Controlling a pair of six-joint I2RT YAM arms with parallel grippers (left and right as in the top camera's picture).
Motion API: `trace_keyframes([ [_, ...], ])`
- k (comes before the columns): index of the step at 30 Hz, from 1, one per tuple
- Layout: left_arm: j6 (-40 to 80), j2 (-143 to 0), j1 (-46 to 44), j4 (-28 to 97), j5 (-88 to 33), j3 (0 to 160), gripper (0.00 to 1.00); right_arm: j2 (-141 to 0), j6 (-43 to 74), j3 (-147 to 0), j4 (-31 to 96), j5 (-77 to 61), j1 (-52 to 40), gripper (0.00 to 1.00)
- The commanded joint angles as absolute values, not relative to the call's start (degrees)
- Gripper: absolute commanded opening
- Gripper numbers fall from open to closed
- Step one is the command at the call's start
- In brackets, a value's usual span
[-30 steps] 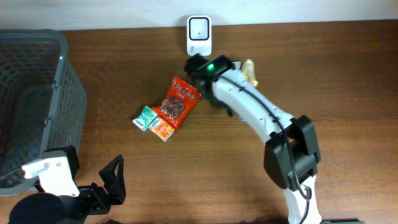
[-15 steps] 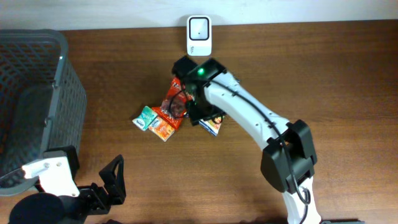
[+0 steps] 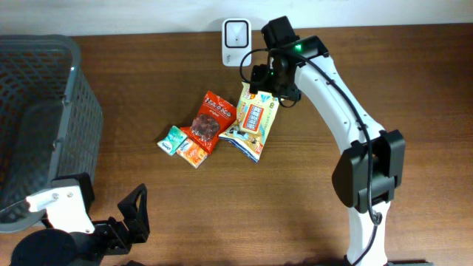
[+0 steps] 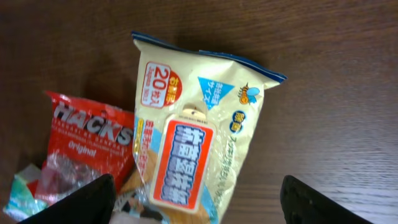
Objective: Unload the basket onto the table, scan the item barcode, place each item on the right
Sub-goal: 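Carry the chip bag toward the scanner with the right gripper, then carry the chip bag past the scanner and drop it at right edge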
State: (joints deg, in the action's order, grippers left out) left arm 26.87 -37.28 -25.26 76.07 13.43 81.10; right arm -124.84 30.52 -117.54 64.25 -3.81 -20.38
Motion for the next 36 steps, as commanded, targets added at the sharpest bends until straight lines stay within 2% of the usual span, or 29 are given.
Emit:
trace_keyframes([
  [1, 27.4, -37.3, -25.0, 76.0, 13.0, 80.9, 0.99, -128.9, 33.7, -118.3, 63.6, -4.3, -22.0, 0.89],
  [2, 27.4, -37.3, -25.0, 75.9, 13.0, 80.9, 0.99, -130.1, 33.7, -118.2, 63.6, -3.6, -22.6, 0.91],
  [3, 27.4, -37.3, -25.0, 76.0, 13.0, 80.9, 0.99, -131.0, 33.7, -118.2, 63.8, -2.5, -22.9, 1.00],
  [11, 27.4, -37.3, -25.0, 76.0, 13.0, 80.9, 0.99, -139.5, 37.0, -118.2, 63.4, -3.2, -23.7, 0.99],
  [12, 27.4, -37.3, -25.0, 76.0, 13.0, 80.9, 0.99, -140.3, 36.9, -118.2, 64.1, -3.2, -23.7, 0.74],
  [13, 27.4, -37.3, -25.0, 75.9, 13.0, 80.9, 0.99, -140.6, 36.9, -118.2, 64.4, -3.2, -23.7, 0.62],
  [14, 27.4, -37.3, -25.0, 76.0, 13.0, 80.9, 0.99, -140.7, 36.9, -118.2, 64.7, -3.2, -23.7, 0.45],
  [16, 27.4, -37.3, -25.0, 75.9, 13.0, 80.9, 0.99, -140.6, 36.9, -118.2, 65.1, -3.2, -23.7, 0.04],
  [21, 27.4, -37.3, -25.0, 76.0, 13.0, 80.9, 0.99, -139.2, 34.3, -121.2, 68.4, -3.2, -23.1, 0.04],
  [29, 27.4, -37.3, -25.0, 75.9, 13.0, 80.9, 0.99, -137.8, 20.6, -140.4, 72.9, -2.3, -21.4, 0.04],
  [36, 27.4, -37.3, -25.0, 76.0, 13.0, 80.9, 0.99, -138.4, 13.3, -144.7, 58.5, -1.8, -21.2, 0.04],
])
